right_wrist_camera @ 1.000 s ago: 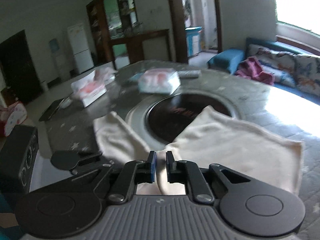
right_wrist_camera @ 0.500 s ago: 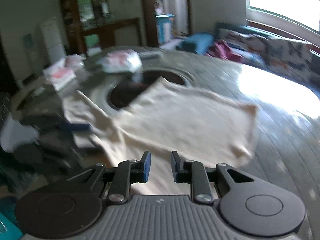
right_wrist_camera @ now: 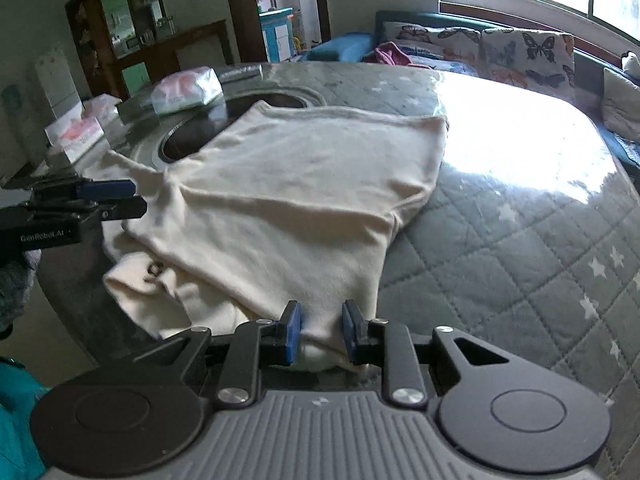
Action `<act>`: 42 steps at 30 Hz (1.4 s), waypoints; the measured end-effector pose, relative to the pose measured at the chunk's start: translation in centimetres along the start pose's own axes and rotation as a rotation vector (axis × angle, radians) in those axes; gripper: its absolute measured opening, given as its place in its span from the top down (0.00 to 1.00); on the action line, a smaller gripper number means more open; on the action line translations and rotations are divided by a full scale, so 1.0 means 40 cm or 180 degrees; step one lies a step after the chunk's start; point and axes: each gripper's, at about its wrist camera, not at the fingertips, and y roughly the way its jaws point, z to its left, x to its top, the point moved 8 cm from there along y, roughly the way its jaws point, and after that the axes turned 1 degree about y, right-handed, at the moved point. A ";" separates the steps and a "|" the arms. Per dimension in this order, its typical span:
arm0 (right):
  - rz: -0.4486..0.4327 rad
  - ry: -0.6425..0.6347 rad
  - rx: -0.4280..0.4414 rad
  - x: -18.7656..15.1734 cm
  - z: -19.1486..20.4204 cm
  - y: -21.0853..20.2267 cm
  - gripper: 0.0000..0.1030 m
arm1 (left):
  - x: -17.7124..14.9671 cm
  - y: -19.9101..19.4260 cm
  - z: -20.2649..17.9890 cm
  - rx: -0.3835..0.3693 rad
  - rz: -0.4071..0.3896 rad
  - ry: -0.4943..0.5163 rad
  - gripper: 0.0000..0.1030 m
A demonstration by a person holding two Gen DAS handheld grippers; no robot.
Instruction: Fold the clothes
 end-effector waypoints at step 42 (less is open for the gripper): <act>0.0116 -0.1059 -0.0024 0.145 -0.053 0.111 0.96 | -0.031 0.026 0.027 0.0152 0.0191 -0.0094 0.85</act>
